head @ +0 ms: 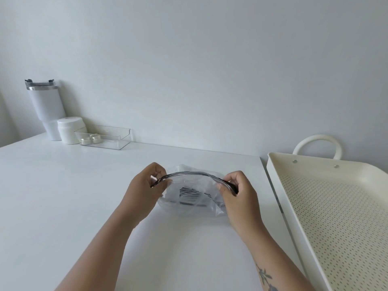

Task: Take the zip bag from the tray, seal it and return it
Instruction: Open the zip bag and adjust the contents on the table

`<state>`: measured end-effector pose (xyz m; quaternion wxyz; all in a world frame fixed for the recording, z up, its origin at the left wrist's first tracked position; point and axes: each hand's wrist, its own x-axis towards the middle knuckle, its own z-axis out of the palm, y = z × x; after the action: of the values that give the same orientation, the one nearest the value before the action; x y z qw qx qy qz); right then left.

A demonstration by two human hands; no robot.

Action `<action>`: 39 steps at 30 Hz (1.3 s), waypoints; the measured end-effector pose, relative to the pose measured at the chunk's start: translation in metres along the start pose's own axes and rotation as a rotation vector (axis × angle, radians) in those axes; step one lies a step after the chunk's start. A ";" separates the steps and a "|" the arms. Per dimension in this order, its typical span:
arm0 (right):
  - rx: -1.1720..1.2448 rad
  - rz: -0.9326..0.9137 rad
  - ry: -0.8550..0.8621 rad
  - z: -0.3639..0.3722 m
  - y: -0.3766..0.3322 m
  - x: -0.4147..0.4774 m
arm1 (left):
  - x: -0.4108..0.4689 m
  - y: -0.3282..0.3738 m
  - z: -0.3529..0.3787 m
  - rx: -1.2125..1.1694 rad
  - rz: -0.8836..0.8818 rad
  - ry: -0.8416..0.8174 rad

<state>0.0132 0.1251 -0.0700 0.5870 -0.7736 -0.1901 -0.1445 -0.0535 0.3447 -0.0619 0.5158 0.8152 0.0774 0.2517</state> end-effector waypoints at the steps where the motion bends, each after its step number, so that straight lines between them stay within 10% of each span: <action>1: -0.012 -0.014 0.024 0.001 0.000 0.000 | 0.000 0.000 0.002 0.025 0.016 0.032; 10: 0.051 0.220 -0.224 0.004 0.003 -0.005 | 0.002 0.003 0.003 0.054 -0.078 0.269; 16: 0.151 0.237 -0.046 0.002 0.007 -0.002 | -0.001 0.010 -0.011 -0.503 -0.292 -0.211; 22: 0.092 0.148 0.077 0.001 0.005 0.003 | 0.001 0.011 -0.011 -0.677 -0.265 -0.277; 39: 0.242 0.007 -0.004 -0.003 -0.014 -0.001 | -0.001 0.012 0.002 -0.496 -0.091 -0.156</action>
<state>0.0052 0.1255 -0.0575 0.6760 -0.6982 -0.2047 -0.1168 -0.0548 0.3376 -0.0524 0.7152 0.6763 0.0101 0.1759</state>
